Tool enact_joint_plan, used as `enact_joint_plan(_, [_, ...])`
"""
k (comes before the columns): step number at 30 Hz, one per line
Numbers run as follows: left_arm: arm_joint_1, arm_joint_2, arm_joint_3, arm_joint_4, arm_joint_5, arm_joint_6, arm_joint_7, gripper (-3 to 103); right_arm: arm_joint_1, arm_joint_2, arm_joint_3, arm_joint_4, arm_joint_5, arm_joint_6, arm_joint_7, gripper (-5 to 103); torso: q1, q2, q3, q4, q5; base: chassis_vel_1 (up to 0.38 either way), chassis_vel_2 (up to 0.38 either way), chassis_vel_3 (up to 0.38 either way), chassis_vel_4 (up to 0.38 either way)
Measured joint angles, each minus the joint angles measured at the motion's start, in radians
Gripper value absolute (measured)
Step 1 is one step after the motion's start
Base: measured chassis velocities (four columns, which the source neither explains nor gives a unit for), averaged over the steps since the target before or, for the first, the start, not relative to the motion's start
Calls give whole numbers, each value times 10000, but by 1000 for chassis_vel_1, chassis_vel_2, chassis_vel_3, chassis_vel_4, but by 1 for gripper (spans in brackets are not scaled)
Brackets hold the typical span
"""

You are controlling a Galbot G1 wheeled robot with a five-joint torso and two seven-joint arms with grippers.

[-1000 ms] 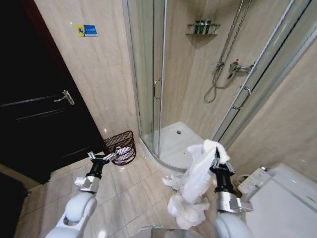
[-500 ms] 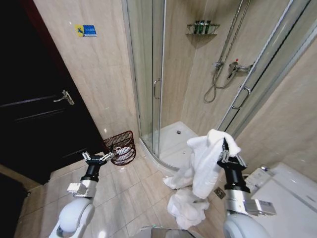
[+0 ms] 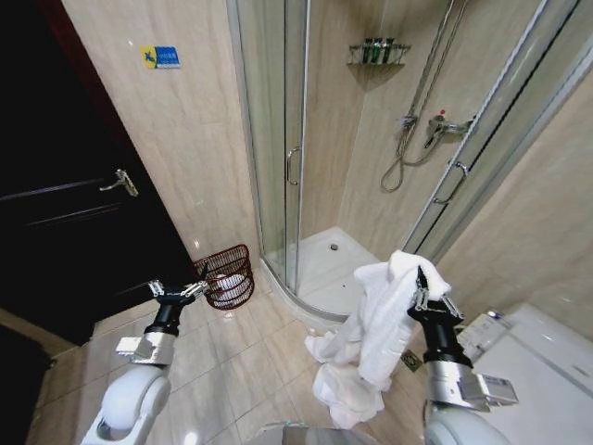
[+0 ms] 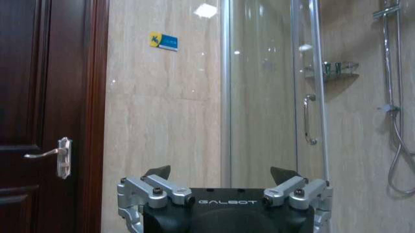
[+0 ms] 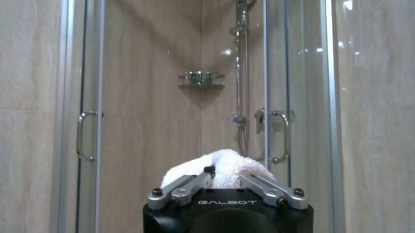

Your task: Discard the used towel into the hamper.

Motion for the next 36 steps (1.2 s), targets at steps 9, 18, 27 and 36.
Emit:
enact_joint_plan(9, [104,-180,113,-35,270,0,22,100,-65,-12,54,-21,-96,-43,128,3,0,0,0,0,0,0,0,0,0])
enact_joint_plan(18, [173,-226,110,-162,371,-24,30,100,12,-55,53,-33,-130,-143,93,3,0,0,0,-1,0,0,0,0,0])
enact_joint_plan(27, [238,-230,41,-187,382,-62,33,100,39,-10,17,-39,-247,-81,-40,3,1,0,0,1,1,67,35,-41,-68])
enact_joint_plan(36, [303,-215,-58,-260,320,-15,53,100,39,-1,4,-47,-368,2,-104,3,0,1,0,0,-3,185,177,-186,-176])
